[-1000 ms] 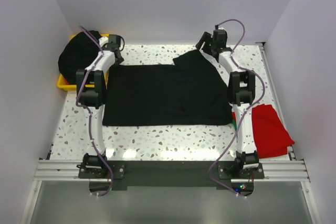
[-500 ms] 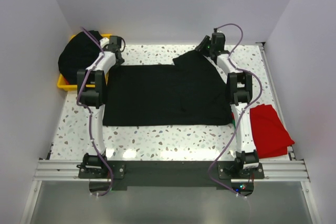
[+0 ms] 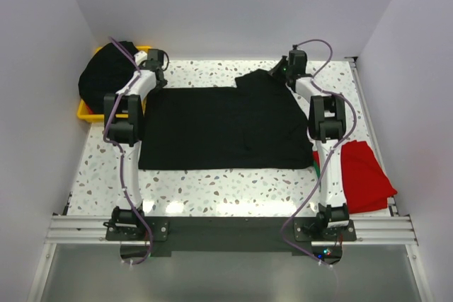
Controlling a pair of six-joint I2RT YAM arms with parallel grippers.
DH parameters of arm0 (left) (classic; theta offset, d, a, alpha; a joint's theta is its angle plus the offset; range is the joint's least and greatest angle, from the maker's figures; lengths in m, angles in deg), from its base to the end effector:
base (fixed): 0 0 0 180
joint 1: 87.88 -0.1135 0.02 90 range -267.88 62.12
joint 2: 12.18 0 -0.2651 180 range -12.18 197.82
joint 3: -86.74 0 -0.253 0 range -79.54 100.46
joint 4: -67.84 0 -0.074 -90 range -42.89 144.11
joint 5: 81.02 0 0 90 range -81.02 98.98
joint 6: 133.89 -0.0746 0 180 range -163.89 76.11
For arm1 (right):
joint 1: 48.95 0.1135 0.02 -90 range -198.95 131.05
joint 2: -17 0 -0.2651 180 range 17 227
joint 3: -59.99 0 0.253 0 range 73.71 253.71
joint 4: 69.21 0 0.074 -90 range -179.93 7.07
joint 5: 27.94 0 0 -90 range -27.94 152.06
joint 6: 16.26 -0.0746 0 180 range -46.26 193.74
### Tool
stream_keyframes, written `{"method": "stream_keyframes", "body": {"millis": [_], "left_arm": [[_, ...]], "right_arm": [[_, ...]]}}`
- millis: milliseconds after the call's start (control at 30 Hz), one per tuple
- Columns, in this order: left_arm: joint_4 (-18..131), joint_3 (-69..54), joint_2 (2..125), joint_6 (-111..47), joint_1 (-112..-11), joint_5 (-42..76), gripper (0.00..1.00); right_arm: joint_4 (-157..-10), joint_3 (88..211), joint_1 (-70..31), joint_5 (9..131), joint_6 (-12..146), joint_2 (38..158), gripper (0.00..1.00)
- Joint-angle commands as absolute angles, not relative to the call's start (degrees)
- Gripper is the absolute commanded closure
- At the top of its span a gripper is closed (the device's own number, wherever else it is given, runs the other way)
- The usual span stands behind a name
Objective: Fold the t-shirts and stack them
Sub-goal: Fold the tshirt
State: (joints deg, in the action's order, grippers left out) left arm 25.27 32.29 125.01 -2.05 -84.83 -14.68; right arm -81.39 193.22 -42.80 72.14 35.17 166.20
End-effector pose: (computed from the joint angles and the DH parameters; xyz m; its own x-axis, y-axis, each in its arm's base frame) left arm 0.5463 0.0009 0.1272 -0.4796 -0.5863 -0.6528 -0.6786 0.7195 -0.1476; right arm 0.6160 0.0795 0.1101 -0.5282 0.5605 -0.6379 0.0900 0.7839 0.6143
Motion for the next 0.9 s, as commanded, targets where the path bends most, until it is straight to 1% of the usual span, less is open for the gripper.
{"method": "stream_keyframes", "body": {"millis": [0,300,400,433,700,867], "left_arm": [[26.78,31.64,124.23,-1.27,-84.98,-14.4,0.63],[26.08,34.18,125.81,-0.48,-84.45,-13.61,0.65],[26.43,34.27,125.46,-0.47,-84.28,-12.9,0.63],[26.43,34.27,125.28,-0.39,-84.28,-12.82,0.6],[27.48,36.2,124.49,0.05,-84.19,-11.67,0.58],[25.38,37.18,124.05,0.14,-83.31,-17.02,0.58]], "right_arm": [[-78.63,190.88,-44.99,71.55,34.28,159.65,1.0],[-75.38,182.53,-47.54,71.55,33.93,154.29,1.0],[-75.11,181.39,-48.33,71.64,33.93,153.67,1.0],[-74.94,181.12,-48.42,71.72,33.92,153.49,1.0],[-74.94,181.12,-48.78,74.01,33.49,153.58,1.0],[-74.76,180.42,-48.78,74.36,33.49,153.58,1.0]]}}
